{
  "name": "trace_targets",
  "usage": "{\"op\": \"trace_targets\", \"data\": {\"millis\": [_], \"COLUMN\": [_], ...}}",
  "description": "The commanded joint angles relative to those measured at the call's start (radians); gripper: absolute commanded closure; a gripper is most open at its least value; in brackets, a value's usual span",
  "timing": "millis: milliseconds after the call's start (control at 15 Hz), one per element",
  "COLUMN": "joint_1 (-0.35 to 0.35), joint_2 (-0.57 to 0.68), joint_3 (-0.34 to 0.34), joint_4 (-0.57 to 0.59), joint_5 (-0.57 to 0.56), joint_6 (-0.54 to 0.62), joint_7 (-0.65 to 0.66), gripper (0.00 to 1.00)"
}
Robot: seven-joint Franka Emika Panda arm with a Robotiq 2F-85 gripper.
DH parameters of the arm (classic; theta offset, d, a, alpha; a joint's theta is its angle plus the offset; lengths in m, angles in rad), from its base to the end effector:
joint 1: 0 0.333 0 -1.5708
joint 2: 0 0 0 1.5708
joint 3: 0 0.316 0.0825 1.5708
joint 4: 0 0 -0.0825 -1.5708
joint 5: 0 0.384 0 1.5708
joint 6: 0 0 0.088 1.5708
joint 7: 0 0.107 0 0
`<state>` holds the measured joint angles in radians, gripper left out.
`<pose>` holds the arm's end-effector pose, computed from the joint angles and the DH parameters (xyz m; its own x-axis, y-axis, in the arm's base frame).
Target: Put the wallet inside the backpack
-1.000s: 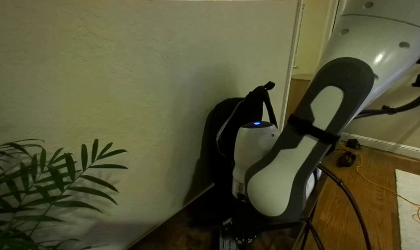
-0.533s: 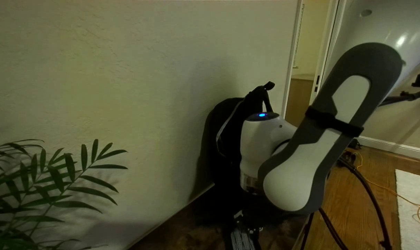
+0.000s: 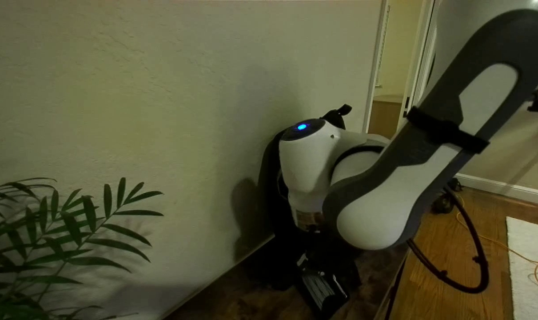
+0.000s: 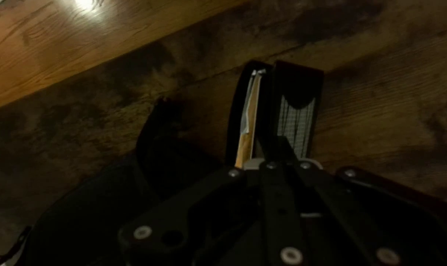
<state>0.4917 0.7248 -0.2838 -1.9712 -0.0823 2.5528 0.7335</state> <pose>0.5772 0.1196 0.1012 0.9236 -0.3804 0.0482 -0.3796 -0.8895 0.2544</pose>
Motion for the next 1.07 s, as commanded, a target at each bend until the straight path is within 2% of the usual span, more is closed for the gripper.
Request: {"op": "trace_targets", "data": {"millis": [0, 200, 467, 733, 1000], "joint_1": [0.036, 0.028, 0.006, -0.006, -0.003], "joint_2": [-0.009, 0.017, 0.066, 0.118, 0.12], "joint_3": [0.014, 0.073, 0.136, 0.159, 0.151], "joint_4": [0.078, 0.154, 0.219, 0.242, 0.242], "joint_5": [-0.132, -0.196, -0.229, -0.225, -0.229], "joint_6": [-0.156, -0.239, -0.291, -0.3, -0.294], "joint_7": [0.043, 0.032, 0.012, 0.006, 0.017], "gripper": [0.97, 0.97, 0.97, 0.97, 0.97]}}
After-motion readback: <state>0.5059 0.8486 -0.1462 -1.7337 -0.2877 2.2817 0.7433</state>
